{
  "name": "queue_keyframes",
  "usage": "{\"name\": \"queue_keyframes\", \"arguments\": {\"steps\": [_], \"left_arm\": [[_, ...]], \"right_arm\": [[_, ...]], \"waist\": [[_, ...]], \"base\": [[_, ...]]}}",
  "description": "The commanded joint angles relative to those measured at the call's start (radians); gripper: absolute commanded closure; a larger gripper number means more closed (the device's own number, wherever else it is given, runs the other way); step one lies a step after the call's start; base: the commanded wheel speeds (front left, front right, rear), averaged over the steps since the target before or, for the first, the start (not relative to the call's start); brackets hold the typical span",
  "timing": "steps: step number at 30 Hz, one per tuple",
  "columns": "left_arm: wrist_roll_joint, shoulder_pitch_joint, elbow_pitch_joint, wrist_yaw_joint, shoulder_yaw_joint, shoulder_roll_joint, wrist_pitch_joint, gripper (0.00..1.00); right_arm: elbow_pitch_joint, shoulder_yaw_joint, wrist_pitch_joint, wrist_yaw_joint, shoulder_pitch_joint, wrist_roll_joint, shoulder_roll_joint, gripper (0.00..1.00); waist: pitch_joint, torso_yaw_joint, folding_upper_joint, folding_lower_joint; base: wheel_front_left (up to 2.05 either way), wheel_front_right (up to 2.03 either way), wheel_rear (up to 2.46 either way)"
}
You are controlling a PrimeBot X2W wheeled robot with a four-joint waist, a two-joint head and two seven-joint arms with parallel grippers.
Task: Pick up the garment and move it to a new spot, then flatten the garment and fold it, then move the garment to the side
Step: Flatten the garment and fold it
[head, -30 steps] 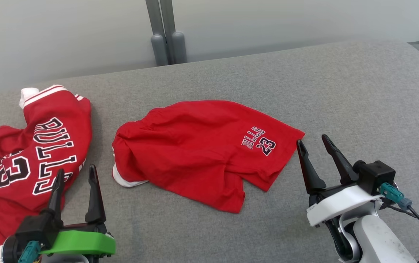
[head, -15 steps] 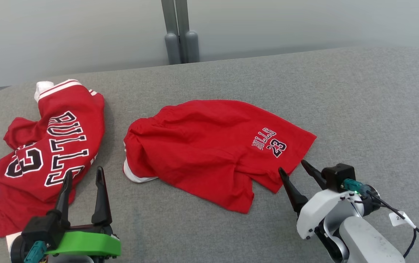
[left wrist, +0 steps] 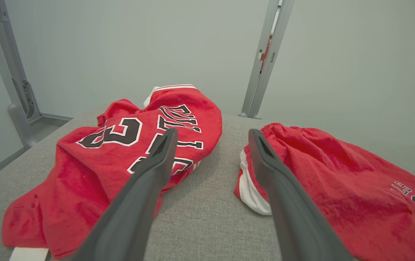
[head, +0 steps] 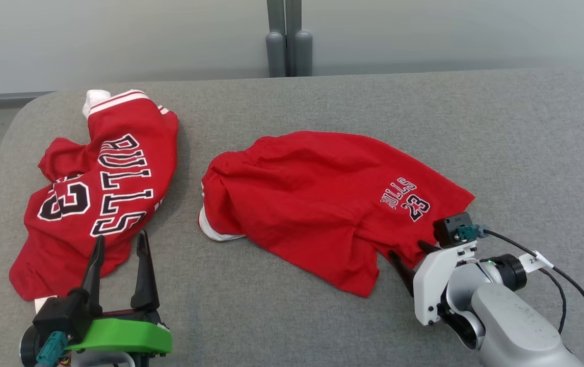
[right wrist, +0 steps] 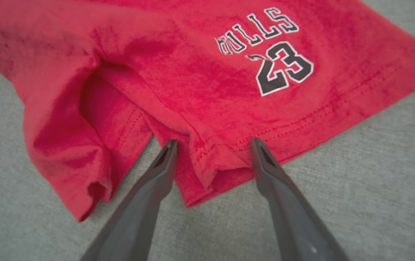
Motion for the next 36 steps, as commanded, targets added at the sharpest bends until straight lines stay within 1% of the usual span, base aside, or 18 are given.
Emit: {"name": "queue_keyframes", "arguments": {"steps": [1, 3, 4, 5, 6, 9, 13, 19, 23, 27, 31, 36], "left_arm": [[0.007, -0.012, 0.003, -0.005, 0.004, -0.002, 0.0, 0.0], [0.008, -0.014, 0.006, -0.009, 0.007, -0.004, 0.0, 0.0], [0.009, -0.014, 0.008, -0.008, 0.009, -0.005, 0.0, 0.0], [0.009, -0.015, 0.009, -0.01, 0.011, -0.006, 0.0, 0.0], [0.009, -0.017, 0.011, -0.012, 0.012, -0.007, 0.0, 0.0], [0.011, -0.02, 0.015, -0.017, 0.015, -0.01, 0.0, 0.0], [0.014, -0.027, 0.018, -0.023, 0.008, -0.015, 0.0, 0.0], [0.015, -0.047, 0.019, -0.03, -0.002, -0.023, 0.0, 0.0], [0.013, -0.061, 0.023, -0.036, -0.015, -0.027, 0.0, 0.0], [0.009, -0.082, 0.025, -0.039, -0.024, -0.031, 0.0, 0.0], [0.005, -0.101, 0.025, -0.041, -0.034, -0.034, 0.0, 0.0], [0.004, -0.126, 0.028, -0.045, -0.041, -0.036, 0.0, 0.0]], "right_arm": [[0.012, 0.001, 0.011, 0.0, -0.008, 0.01, -0.004, 0.0], [0.02, 0.002, 0.021, 0.0, -0.008, 0.014, -0.004, 0.0], [0.021, 0.005, 0.022, 0.0, -0.008, 0.013, -0.006, 0.24], [0.021, 0.004, 0.014, 0.0, -0.009, 0.009, -0.009, 0.65], [0.02, 0.009, 0.01, 0.0, -0.013, -0.002, -0.014, 1.0], [0.014, 0.018, -0.002, 0.0, -0.021, -0.013, -0.027, 1.0], [-0.001, -0.008, -0.042, 0.0, -0.049, -0.024, -0.05, 1.0], [-0.005, -0.029, -0.089, 0.0, -0.149, -0.043, -0.096, 1.0], [0.031, -0.047, -0.101, 0.0, -0.226, -0.042, -0.13, 1.0], [0.078, -0.042, -0.112, 0.0, -0.309, -0.026, -0.164, 1.0], [0.133, -0.019, -0.131, 0.0, -0.397, 0.001, -0.2, 1.0], [0.208, 0.029, -0.162, 0.0, -0.504, 0.024, -0.228, 1.0]], "waist": [[0.003, 0.011, 0.0, 0.0], [0.003, 0.016, 0.0, 0.0], [0.003, 0.018, 0.0, 0.0], [0.004, 0.019, 0.0, 0.0], [0.004, 0.02, 0.0, 0.0], [0.005, 0.024, 0.0, 0.0], [0.015, 0.041, 0.0, 0.0], [0.057, 0.091, 0.0, 0.0], [0.091, 0.134, 0.0, 0.0], [0.127, 0.175, 0.0, 0.0], [0.161, 0.204, 0.0, 0.0], [0.192, 0.221, 0.0, 0.0]], "base": [[0.0, 0.0, 0.0], [0.0, 0.0, 0.0], [0.0, 0.0, 0.0], [0.0, 0.0, 0.0], [0.0, 0.0, 0.0], [0.0, 0.0, 0.0], [0.0, 0.0, 0.0], [0.0, 0.0, 0.0], [0.0, 0.0, 0.0], [0.0, 0.0, 0.0], [0.0, 0.0, 0.0], [0.0, 0.0, 0.0]]}}
